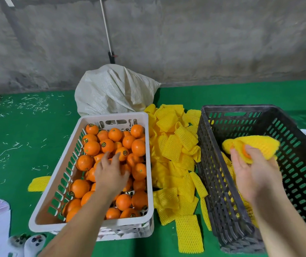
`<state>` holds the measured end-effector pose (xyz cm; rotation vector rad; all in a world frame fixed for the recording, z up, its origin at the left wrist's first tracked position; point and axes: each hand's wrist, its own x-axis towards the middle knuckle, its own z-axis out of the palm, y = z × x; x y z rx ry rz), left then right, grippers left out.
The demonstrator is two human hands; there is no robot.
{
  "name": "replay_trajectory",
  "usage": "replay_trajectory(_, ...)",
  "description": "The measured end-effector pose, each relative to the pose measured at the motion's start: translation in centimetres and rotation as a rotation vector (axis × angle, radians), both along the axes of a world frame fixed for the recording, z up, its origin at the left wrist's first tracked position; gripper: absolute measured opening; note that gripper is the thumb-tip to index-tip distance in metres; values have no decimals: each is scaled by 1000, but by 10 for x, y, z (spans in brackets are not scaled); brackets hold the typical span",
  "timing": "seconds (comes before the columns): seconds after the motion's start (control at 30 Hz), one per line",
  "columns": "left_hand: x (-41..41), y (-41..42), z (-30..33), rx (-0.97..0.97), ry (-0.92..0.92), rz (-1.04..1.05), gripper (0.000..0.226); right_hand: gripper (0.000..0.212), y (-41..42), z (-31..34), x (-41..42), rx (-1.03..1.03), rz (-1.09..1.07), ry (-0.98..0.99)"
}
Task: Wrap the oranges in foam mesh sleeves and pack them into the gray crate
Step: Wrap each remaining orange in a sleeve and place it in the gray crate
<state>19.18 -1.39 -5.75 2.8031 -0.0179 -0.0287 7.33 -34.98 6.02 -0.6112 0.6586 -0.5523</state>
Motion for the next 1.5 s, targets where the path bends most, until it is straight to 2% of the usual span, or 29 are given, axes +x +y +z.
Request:
replay_trajectory(0.07,12,17,-13,206,183,-18,73,71,-3,-2,-1,-36,-32,-52)
replay_trajectory(0.13,16,27,-27,361,143,-53,78,85,1,-8,2,-162,31,65)
replay_trajectory(0.23,22,39,-32,537,59,-1,94,80,9,-32,3,-661,192,252)
replay_trajectory(0.3,25,51,-32,610,43,6,86,66,13,-46,3,-1028,261,329)
replay_trajectory(0.4,23,61,-28,507,39,60,71,52,23,-64,5,-1545,415,338)
replay_trajectory(0.47,20,53,-21,254,36,135,75,45,36,-81,8,-1863,593,357)
replay_trajectory(0.53,13,34,-13,-122,-48,169,78,33,52,-101,9,-1856,917,405)
replay_trajectory(0.6,-1,8,-2,-505,-122,116,80,21,69,-122,11,-1811,1206,477)
replay_trajectory(0.67,-19,-20,8,-816,-95,32,77,13,82,-139,15,-1838,1381,515)
replay_trajectory(0.73,-35,-41,12,-975,-38,-9,73,14,90,-151,20,-1847,1526,558)
replay_trajectory(0.87,-57,-68,9,-1020,19,-82,70,49,92,-169,24,-1930,1732,671)
replay_trajectory(0.97,-64,-73,7,-1028,31,-71,74,54,89,-177,20,-1898,1720,705)
replay_trajectory(1.1,-65,-78,12,-1018,37,-13,71,32,87,-179,17,-1858,1679,723)
replay_trajectory(1.13,-66,-80,14,-1010,40,1,71,33,87,-181,17,-1864,1699,734)
replay_trajectory(1.23,-69,-85,16,-1050,33,16,72,54,88,-187,16,-1861,1671,751)
replay_trajectory(1.3,-71,-84,17,-1102,28,18,70,54,87,-186,14,-1839,1550,717)
replay_trajectory(1.4,-75,-83,22,-1195,62,40,73,31,84,-177,12,-1802,1183,600)
replay_trajectory(1.47,-78,-82,26,-1271,86,44,72,10,81,-167,12,-1559,942,517)
replay_trajectory(1.5,-80,-83,29,-1316,111,40,70,11,79,-160,11,-1399,869,480)
